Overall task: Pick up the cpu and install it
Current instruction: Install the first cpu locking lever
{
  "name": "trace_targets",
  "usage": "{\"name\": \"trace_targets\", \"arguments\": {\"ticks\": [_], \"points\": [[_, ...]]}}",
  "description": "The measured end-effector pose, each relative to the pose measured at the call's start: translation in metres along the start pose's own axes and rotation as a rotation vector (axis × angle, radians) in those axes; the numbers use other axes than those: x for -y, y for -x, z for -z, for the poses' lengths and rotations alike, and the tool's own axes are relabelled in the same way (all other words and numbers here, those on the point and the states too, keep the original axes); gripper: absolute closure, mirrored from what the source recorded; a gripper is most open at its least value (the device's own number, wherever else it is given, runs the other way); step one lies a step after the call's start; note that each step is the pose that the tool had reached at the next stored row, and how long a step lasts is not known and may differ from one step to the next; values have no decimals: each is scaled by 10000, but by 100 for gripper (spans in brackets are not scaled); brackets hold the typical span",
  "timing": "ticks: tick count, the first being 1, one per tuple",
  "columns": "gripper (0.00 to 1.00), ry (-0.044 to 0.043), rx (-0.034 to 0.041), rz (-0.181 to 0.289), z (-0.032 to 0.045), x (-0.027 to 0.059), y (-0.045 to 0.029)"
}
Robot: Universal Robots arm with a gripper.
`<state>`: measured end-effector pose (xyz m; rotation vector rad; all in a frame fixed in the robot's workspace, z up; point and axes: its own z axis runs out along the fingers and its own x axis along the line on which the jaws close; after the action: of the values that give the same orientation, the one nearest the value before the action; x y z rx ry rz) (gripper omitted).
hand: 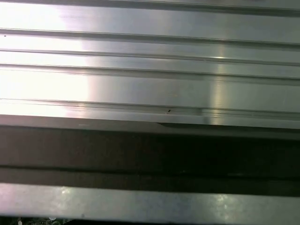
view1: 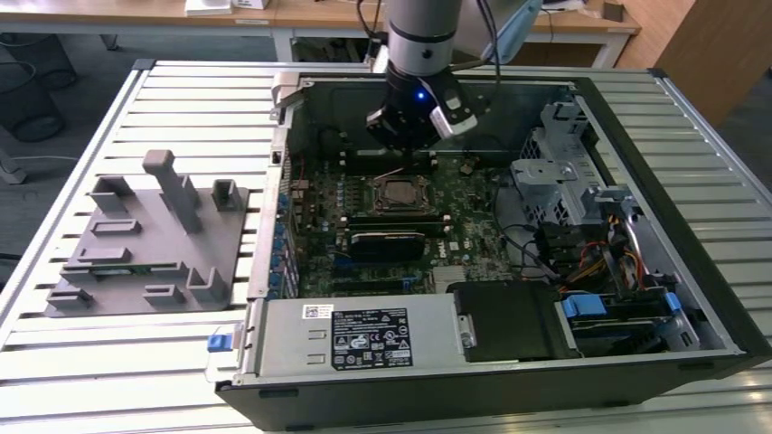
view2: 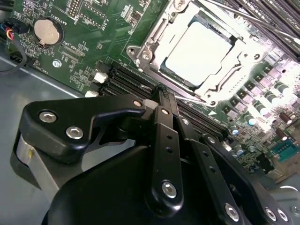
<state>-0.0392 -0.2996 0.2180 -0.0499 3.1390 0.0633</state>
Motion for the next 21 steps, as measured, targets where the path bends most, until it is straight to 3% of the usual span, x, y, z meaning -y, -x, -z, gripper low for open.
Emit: {"name": "trace_targets", "arguments": {"ticks": [21], "points": [[89, 0, -4, 95, -157, 8, 67]]}}
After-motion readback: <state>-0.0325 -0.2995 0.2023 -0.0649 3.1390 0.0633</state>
